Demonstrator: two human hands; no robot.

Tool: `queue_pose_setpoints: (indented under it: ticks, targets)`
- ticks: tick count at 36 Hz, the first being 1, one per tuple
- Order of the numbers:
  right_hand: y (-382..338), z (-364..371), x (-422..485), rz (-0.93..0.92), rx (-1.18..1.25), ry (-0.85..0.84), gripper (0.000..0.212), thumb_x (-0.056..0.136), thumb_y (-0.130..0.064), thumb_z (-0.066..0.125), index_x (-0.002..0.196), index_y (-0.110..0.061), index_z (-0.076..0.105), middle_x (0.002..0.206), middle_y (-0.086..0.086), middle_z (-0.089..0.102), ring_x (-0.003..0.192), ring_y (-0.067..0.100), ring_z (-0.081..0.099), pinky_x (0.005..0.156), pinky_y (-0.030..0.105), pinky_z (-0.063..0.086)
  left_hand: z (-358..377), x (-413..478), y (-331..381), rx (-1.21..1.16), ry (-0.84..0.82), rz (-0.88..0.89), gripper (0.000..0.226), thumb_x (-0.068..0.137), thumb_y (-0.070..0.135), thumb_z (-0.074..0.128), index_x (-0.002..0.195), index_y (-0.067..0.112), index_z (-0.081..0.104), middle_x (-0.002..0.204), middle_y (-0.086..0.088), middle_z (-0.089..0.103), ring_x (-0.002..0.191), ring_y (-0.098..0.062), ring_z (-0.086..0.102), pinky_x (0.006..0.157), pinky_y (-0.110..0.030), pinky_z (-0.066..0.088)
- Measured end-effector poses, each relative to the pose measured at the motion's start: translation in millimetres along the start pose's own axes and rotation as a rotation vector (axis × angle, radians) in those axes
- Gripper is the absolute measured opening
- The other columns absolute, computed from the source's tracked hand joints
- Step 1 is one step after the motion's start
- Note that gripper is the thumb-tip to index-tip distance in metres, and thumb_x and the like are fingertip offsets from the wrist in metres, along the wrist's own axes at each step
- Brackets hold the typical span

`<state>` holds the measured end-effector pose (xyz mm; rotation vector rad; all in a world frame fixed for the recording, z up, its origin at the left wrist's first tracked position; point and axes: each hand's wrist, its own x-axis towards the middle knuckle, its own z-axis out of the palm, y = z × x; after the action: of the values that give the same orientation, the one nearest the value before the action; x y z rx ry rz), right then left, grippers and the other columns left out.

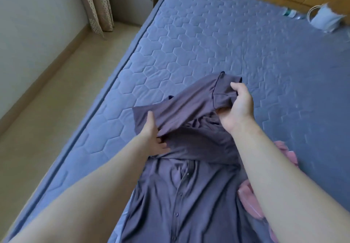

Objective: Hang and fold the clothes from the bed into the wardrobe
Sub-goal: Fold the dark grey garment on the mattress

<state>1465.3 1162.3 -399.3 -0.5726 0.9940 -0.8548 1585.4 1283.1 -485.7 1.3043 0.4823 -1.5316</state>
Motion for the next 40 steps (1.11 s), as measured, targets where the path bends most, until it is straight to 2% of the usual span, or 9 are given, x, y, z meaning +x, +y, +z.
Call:
queue_pose_setpoints:
  ticks: [6,18,20,22,27,30,33,35,40]
  targets:
    - [-15.4,-107.4,29.8,0.004,-0.024,0.088,0.025,0.091,-0.012,0.041,0.073,-0.016,0.058,0.057,-0.006,0.065,0.051,0.009,0.062,0.054,0.015,0.048,42.8,62.4,-48.9,-0.496,0.062,0.014,0.064,0.096,0.050,0.039,0.146,0.011,0.028,0.153,-0.016,0.024,0.140,-0.030,0.027,0.111,-0.044,0.030]
    - [53.1,-248.4,101.0,0.217,-0.282,0.425,0.019,0.088,-0.010,0.045,0.075,-0.019,0.056,0.049,-0.012,0.063,0.063,0.012,0.057,0.052,0.020,0.047,11.4,123.7,-55.5,-0.397,0.310,0.176,0.041,0.102,0.017,0.033,0.140,0.006,0.035,0.145,-0.006,0.042,0.133,-0.017,0.041,0.107,-0.023,0.030]
    - [55.7,-249.1,106.7,0.189,-0.170,0.424,0.019,0.086,-0.008,0.044,0.077,-0.019,0.057,0.062,-0.008,0.066,0.064,0.010,0.059,0.053,0.019,0.048,-2.4,122.4,-45.8,-0.469,0.297,0.147,0.018,0.098,0.016,0.045,0.109,0.012,0.058,0.101,0.003,0.066,0.093,-0.009,0.061,0.101,-0.021,0.037]
    - [52.1,-245.1,111.6,0.142,-0.011,0.390,0.021,0.084,-0.005,0.042,0.079,-0.017,0.058,0.073,-0.005,0.066,0.068,0.012,0.061,0.058,0.020,0.050,-18.5,112.3,-33.8,-0.615,0.295,0.159,0.019,0.094,0.016,0.053,0.075,0.014,0.055,0.055,0.007,0.061,0.061,-0.005,0.056,0.086,-0.019,0.049]
    - [50.5,-237.4,122.1,0.184,-0.071,0.255,0.014,0.065,-0.007,0.047,0.073,-0.016,0.052,0.063,-0.003,0.061,0.061,0.013,0.055,0.051,0.016,0.045,-64.1,107.4,-42.3,-0.516,0.380,0.164,0.032,0.093,0.016,0.046,0.062,0.020,0.040,0.039,0.007,0.042,0.047,-0.002,0.046,0.057,-0.019,0.053]
    - [72.9,-246.4,127.2,0.357,-0.504,0.331,0.013,0.087,-0.011,0.044,0.080,-0.016,0.054,0.080,0.002,0.058,0.070,0.015,0.054,0.056,0.027,0.043,-72.1,117.4,-51.1,-0.142,0.550,0.116,0.023,0.093,0.013,0.046,0.070,0.014,0.043,0.067,0.000,0.045,0.066,-0.011,0.050,0.081,-0.021,0.046]
    - [91.6,-259.0,126.2,0.471,-0.652,0.382,0.015,0.091,-0.017,0.047,0.103,-0.015,0.055,0.100,0.007,0.060,0.088,0.024,0.057,0.056,0.028,0.039,-70.7,125.4,-47.0,0.178,0.784,0.240,0.013,0.084,0.010,0.055,0.085,-0.001,0.049,0.082,-0.019,0.052,0.069,-0.032,0.053,0.066,-0.036,0.048]
    - [98.3,-263.4,128.7,0.446,-0.689,0.404,0.018,0.091,-0.023,0.049,0.108,-0.018,0.054,0.112,0.006,0.058,0.103,0.026,0.055,0.060,0.028,0.039,-68.6,133.9,-38.7,0.432,0.917,0.366,0.040,0.084,0.017,0.056,0.120,0.001,0.049,0.119,-0.025,0.052,0.107,-0.042,0.053,0.091,-0.049,0.047]
    - [105.3,-255.0,134.0,0.226,-0.892,0.298,0.020,0.088,-0.023,0.062,0.075,-0.016,0.049,0.080,0.007,0.048,0.079,0.019,0.045,0.067,0.030,0.036,-40.7,146.3,-11.3,0.890,0.805,0.611,0.065,0.091,0.031,0.056,0.146,0.016,0.024,0.145,-0.015,0.033,0.132,-0.033,0.035,0.105,-0.045,0.032]
